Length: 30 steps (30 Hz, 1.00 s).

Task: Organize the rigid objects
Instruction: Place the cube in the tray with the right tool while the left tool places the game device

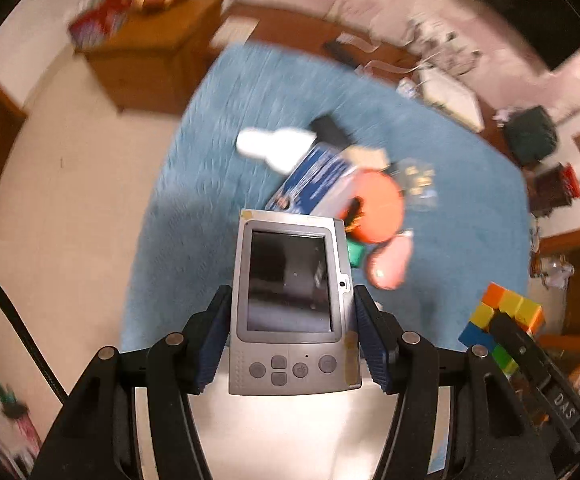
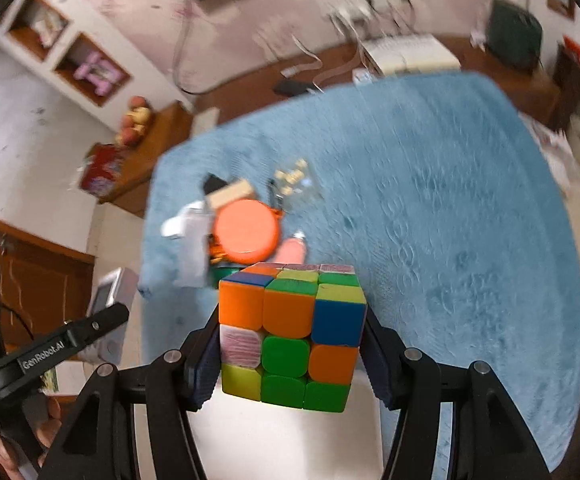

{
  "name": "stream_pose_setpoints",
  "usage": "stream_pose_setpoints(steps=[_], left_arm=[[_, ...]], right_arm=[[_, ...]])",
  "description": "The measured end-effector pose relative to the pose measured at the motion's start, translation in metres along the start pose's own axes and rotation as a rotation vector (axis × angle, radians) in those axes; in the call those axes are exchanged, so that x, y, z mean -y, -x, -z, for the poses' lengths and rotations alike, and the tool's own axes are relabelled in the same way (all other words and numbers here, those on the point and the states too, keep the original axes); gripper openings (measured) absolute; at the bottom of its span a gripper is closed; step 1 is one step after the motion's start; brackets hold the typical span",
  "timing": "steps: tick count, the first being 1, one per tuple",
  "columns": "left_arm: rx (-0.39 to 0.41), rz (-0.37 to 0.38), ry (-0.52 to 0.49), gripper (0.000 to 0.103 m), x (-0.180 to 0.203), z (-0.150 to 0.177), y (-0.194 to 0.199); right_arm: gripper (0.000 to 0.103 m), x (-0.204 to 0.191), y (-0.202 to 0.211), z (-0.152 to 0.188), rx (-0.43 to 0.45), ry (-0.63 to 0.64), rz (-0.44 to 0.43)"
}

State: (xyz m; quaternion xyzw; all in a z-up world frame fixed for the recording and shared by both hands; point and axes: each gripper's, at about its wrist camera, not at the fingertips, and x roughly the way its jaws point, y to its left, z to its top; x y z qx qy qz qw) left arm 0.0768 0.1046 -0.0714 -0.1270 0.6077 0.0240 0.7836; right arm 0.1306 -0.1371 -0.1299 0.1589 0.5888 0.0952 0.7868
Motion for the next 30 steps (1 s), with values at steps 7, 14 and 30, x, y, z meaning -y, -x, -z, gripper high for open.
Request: stream_pose_setpoints(steps=[7,14,30], left_arm=[[0.162,0.051,-0.187,0.063,0.005,0.023,0.023],[0.232,-0.014,-0.352,0.063,0.009,0.091,0.002],[-0.009,-0.022,-0.354,0.063,-0.005,0.156,-0.124]], right_arm=[[0.061,-0.048,0.046,0.05,0.063,0.272,-0.043],[0.061,-0.064,0.025,0.117,-0.042,0.472,-0.043],[0.06,-0.048,-0.064,0.194,-0.244,0.635,0.123]])
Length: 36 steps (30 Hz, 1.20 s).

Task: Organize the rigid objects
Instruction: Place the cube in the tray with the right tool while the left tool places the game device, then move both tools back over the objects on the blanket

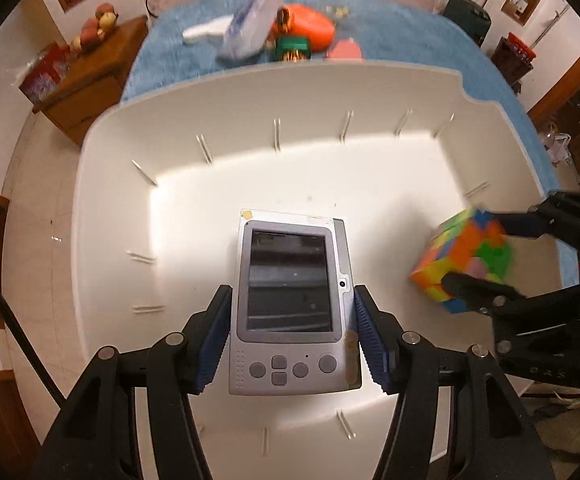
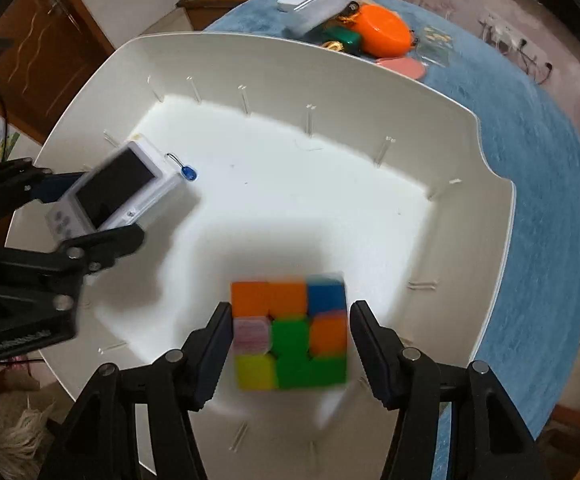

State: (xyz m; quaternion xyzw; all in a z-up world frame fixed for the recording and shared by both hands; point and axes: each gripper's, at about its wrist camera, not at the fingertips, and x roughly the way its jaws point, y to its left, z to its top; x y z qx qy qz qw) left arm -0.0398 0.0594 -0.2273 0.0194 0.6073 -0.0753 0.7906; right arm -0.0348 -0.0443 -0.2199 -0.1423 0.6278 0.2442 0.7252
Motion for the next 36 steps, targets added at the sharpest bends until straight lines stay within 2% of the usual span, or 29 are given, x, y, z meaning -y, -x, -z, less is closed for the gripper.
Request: stream_pose_setpoints(steps=[2,4,7,9,10,11,15,19,22,29,32,36], left_arm=[[-0.013,-0.002,-0.005,0.063,0.001,0.0,-0.006],[-0.02,-0.012,-0.02,0.063,0.003,-0.001,-0.008],[-0.006,-0.035,-0.046,0.064,0.007,-0.002,-0.003],[0.014,-0.028,-0.061,0.073,0.009,-0.004,0.006],[0.023,-0.027,-0.067,0.082,0.011,-0.005,0.012],[0.029,-0.025,-0.069,0.084,0.01,-0.005,0.014],[0.05,-0.024,-0.082,0.086,0.012,-0.009,0.031],[0.077,-0.012,-0.084,0.086,0.014,-0.015,0.047],[0.109,-0.012,-0.082,0.086,0.015,-0.019,0.06],[0.158,-0.052,-0.153,0.086,0.023,-0.032,0.08],[0.151,-0.032,-0.175,0.086,0.025,-0.039,0.087],[0.146,0.014,-0.12,0.086,0.016,-0.055,0.093]], right_arm=[[0.061,-0.001,-0.001,0.001,0.003,0.0,0.011],[0.068,-0.003,-0.001,0.004,-0.004,0.005,0.021],[0.073,0.004,0.002,0.0,0.009,0.022,0.02],[0.076,0.004,0.008,0.0,0.025,0.031,0.012],[0.079,0.004,0.012,0.002,0.036,0.034,0.009],[0.08,0.005,0.018,0.002,0.044,0.034,0.007],[0.08,0.008,0.035,0.004,0.086,0.026,-0.016],[0.08,0.016,0.052,0.008,0.151,-0.01,-0.109],[0.08,0.021,0.065,0.009,0.216,-0.027,-0.079],[0.08,0.029,0.089,0.0,0.272,-0.035,-0.067],[0.08,0.036,0.098,-0.007,0.284,-0.058,-0.069],[0.08,0.051,0.111,-0.019,0.304,-0.117,-0.098]])
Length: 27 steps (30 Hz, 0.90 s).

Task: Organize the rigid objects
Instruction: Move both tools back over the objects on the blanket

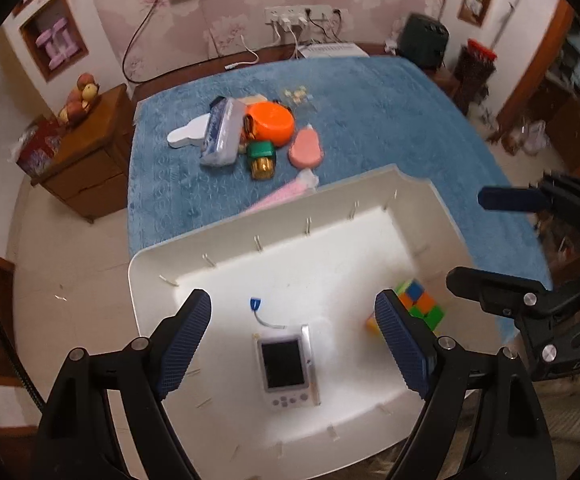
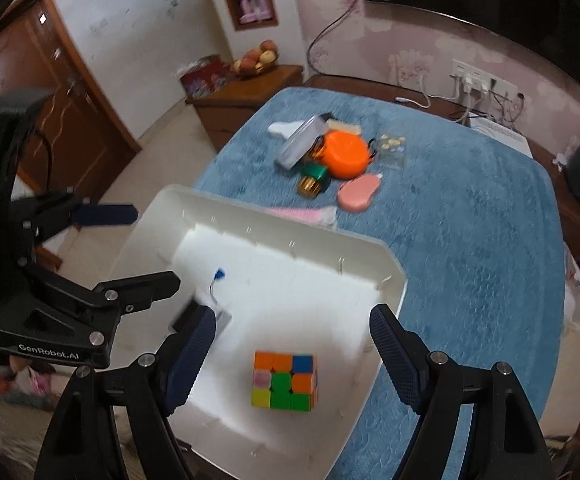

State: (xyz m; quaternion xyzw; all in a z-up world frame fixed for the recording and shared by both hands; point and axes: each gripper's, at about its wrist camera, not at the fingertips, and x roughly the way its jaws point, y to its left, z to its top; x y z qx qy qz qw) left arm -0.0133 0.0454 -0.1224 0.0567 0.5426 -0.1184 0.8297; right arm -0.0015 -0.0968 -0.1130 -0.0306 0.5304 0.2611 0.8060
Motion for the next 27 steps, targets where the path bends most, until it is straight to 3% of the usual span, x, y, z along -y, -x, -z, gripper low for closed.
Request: stream_pose_setpoints(steps=[6,12,16,20,27], left_arm=[[0.022,-0.01,-0.012,0.086,-0.01,-0.028,0.001],[0.046,-0.038,-0.111,0.086,-0.016,-0.066,-0.001],[0.061,-0.061,-0.166,0.086,-0.022,-0.088,-0.008],[0.015,-0.017,-0.184,0.086,-0.033,-0.107,-0.031],[-0.107,0.077,-0.25,0.086,-0.035,-0.116,-0.086]], right_arm=[[0.08,0.021,0.002,-0.032,-0.013,-0.099,0.003],[0.08,0.046,-0.006,-0.066,-0.022,-0.218,-0.012],[0.08,0.055,-0.014,-0.091,-0.026,-0.255,0.024],[0.08,0.064,-0.036,-0.115,-0.054,-0.297,0.048],[0.08,0.085,-0.115,-0.141,-0.191,-0.408,0.054]])
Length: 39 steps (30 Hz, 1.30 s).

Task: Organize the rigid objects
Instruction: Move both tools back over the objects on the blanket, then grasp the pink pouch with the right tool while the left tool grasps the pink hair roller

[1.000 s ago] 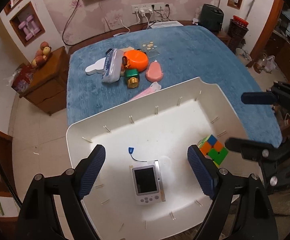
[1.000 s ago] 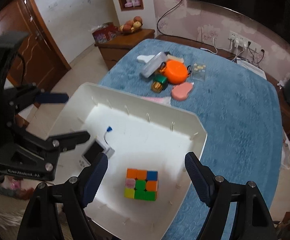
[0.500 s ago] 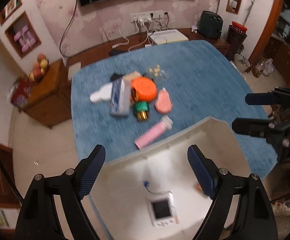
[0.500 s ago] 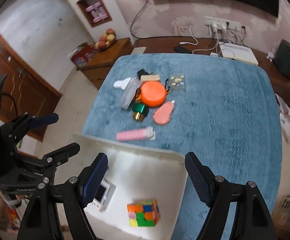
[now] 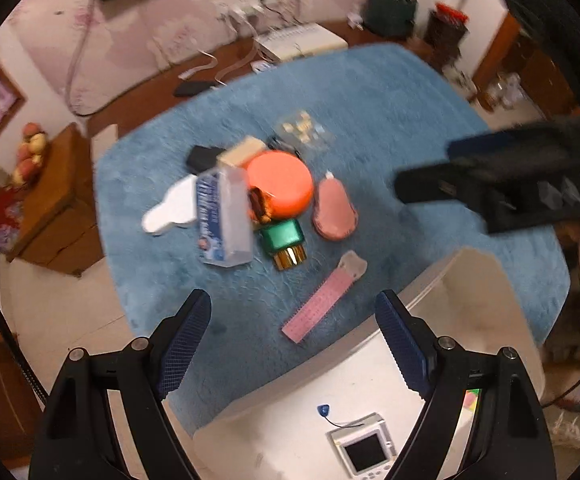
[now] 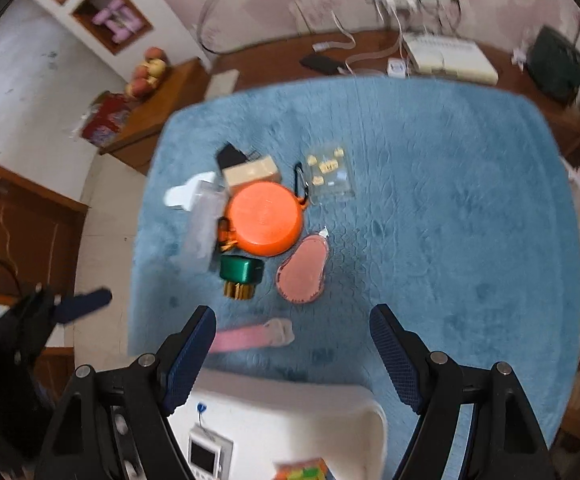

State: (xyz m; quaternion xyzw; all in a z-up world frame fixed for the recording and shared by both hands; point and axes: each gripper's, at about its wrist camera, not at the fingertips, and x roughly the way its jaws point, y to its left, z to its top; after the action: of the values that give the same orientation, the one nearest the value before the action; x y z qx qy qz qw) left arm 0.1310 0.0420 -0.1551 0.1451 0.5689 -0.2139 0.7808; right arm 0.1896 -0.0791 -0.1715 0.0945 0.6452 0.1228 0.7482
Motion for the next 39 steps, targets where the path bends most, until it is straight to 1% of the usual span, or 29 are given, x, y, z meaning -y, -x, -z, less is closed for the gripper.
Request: stream_pose_setpoints(steps=[3,7,12,16,20,23,26,28,32,36,38,39], left_arm=[[-0.042,0.023,-0.028,0.086,0.003,-0.002,-0.022],[-0.065,0.06,-0.026,0.086,0.003,-0.005,-0.04],[-0.09,0.097,-0.001,0.086,-0.001,-0.007,-0.053],[-0.1,0.111,0.008,0.086,-0.005,-0.005,-0.058],[-0.104,0.126,0.018,0.086,-0.006,-0.004,-0.059],[-0.106,0.133,0.016,0.086,-0.007,-0.004,-0.059],[-0.106,0.142,0.001,0.086,-0.003,-0.003,-0.058],[-0.112,0.145,-0.013,0.086,0.0,-0.004,-0.059],[-0.136,0.145,-0.054,0.086,0.007,-0.004,-0.066],[-0.194,0.14,-0.096,0.085,0.016,-0.004,-0.08],[-0.236,0.152,-0.088,0.078,0.017,-0.005,-0.09],[-0.253,0.161,-0.073,0.077,0.016,-0.006,-0.094]], right_arm=[[0.074,0.005,-0.037,-0.009,-0.061,-0.047,0.016],[0.072,0.013,-0.078,-0.012,-0.126,-0.109,0.038],[0.072,0.013,-0.1,-0.015,-0.157,-0.15,0.033],[0.072,0.004,-0.113,-0.018,-0.172,-0.151,0.059],[0.064,0.001,-0.124,-0.021,-0.19,-0.157,0.083],[0.061,-0.001,-0.128,-0.021,-0.193,-0.147,0.113],[0.05,-0.005,-0.128,-0.02,-0.191,-0.133,0.144],[0.05,-0.003,-0.126,-0.02,-0.188,-0.141,0.138],[0.05,0.015,-0.114,-0.023,-0.171,-0.203,0.114],[0.05,0.041,-0.1,-0.025,-0.153,-0.265,0.101],[0.05,0.051,-0.093,-0.023,-0.145,-0.282,0.095],[0.05,0.053,-0.09,-0.022,-0.142,-0.288,0.092]])
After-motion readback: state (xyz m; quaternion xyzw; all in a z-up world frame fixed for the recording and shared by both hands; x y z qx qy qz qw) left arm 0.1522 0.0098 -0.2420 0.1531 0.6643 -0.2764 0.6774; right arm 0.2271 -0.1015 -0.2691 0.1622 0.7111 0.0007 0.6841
